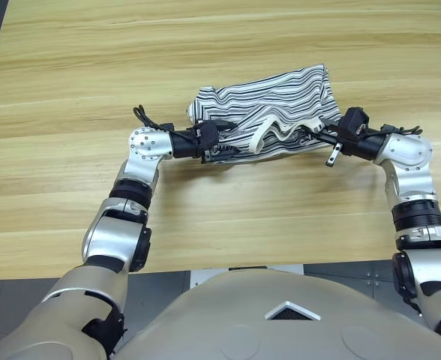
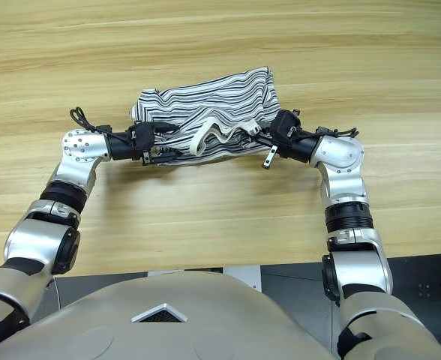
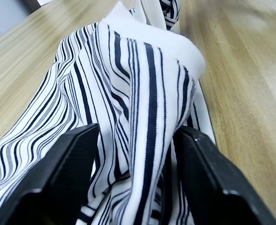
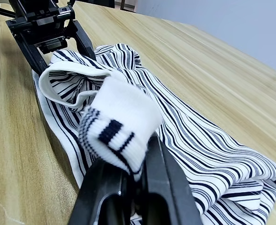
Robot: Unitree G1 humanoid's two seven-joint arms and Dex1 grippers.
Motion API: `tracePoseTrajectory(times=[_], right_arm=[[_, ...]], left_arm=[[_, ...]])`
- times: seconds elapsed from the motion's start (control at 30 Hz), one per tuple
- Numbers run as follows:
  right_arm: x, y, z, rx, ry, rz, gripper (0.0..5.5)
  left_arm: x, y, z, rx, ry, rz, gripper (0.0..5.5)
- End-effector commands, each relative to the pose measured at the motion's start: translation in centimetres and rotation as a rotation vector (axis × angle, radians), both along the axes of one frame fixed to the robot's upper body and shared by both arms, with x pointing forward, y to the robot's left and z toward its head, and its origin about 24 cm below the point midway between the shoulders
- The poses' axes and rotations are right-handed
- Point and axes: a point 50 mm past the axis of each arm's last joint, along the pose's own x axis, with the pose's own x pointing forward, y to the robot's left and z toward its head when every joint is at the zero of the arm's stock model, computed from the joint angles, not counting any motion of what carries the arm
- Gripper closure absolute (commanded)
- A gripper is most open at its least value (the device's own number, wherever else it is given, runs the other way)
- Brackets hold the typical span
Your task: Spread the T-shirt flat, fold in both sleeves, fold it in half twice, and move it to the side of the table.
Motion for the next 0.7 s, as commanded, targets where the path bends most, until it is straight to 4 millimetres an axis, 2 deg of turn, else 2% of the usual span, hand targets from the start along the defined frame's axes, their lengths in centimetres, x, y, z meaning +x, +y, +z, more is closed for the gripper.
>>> tracePoseTrajectory(times=[0.03, 0.3, 0.5, 0.7], right_arm=[[0.0, 0.2, 0.1, -0.006, -0.011, 0.009, 5.4], [0.1, 0.3, 0.0, -0.009, -0.01, 0.001, 5.4], [0.3, 0.3, 0.1, -0.014, -0.013, 0.0, 5.4], [0.7, 0.0, 0.3, -0.029, -0.009, -0.002, 5.4]], left_arm=[[0.6, 0.2, 0.4, 0.006, -0.015, 0.016, 3.22], [0.4, 0.3, 0.6, -0.006, -0.027, -0.003, 4.55], [0.8, 0.6, 1.6, -0.101, 0.021, -0.008, 5.38], [1.0, 0.6, 2.1, -0.138, 0.053, -0.031, 5.38]])
